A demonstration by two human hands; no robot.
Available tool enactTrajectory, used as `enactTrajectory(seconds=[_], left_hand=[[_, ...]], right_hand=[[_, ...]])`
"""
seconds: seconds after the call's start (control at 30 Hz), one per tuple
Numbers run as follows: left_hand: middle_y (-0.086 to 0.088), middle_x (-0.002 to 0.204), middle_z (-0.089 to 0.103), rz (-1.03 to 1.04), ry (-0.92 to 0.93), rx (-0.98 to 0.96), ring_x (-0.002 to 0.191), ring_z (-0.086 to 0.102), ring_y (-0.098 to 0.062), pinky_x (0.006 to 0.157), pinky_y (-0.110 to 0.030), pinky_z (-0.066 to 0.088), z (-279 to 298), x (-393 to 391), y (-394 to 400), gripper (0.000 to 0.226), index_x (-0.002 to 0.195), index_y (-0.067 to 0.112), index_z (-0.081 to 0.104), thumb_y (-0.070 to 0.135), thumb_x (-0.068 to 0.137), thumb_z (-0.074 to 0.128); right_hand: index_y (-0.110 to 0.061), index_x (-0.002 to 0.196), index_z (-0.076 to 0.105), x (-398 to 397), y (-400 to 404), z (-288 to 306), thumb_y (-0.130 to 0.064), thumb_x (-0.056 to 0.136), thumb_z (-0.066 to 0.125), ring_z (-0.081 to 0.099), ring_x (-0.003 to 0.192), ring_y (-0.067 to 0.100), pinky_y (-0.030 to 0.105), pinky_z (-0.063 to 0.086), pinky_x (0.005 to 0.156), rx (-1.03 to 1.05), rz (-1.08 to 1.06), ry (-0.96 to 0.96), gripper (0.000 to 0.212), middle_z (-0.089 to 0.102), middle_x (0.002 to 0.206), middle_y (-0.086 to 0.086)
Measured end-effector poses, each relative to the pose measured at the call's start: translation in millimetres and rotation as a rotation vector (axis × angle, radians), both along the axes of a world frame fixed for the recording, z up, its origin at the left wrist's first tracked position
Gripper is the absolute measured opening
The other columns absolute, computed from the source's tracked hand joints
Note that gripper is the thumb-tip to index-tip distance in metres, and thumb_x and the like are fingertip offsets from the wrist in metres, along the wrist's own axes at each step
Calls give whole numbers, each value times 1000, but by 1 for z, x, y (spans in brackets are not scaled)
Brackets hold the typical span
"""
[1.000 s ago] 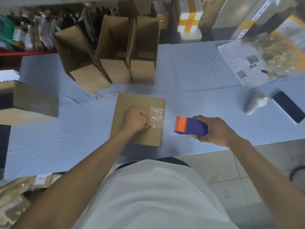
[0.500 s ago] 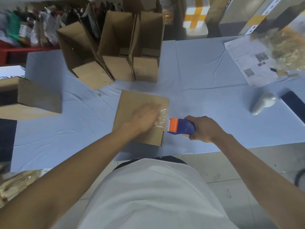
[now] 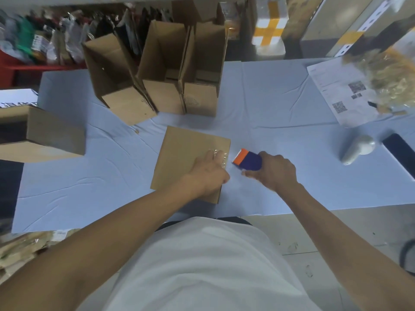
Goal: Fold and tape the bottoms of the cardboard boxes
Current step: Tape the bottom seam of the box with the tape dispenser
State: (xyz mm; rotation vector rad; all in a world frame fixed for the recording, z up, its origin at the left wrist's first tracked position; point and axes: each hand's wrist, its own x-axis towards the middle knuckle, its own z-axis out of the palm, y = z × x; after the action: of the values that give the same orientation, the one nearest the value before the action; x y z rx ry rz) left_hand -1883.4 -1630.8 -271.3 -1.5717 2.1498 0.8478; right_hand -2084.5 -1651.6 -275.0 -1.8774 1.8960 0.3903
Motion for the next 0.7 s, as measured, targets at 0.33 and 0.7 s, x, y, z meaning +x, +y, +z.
enactTrajectory(seconds=[0.33, 0.7], left_hand=[[-7, 102, 46, 106, -41, -398, 90, 43, -28, 66, -37, 27, -17, -4, 41, 41, 89, 29, 63, 4, 57, 66], [-7, 100, 56, 376, 184, -541, 91, 52, -29, 79, -40, 45, -22, 54, 71, 45, 100, 12, 58, 34, 69, 82]], right_hand=[[-5, 109, 61, 20, 19, -36, -10, 77, 70, 53, 102, 41, 41, 45, 77, -334, 124, -99, 34, 52, 121, 20], [-25, 148, 38, 108, -29, -8, -35, 85, 73, 66, 99, 7, 16, 54, 73, -38, 715, -358, 73, 53, 133, 3]])
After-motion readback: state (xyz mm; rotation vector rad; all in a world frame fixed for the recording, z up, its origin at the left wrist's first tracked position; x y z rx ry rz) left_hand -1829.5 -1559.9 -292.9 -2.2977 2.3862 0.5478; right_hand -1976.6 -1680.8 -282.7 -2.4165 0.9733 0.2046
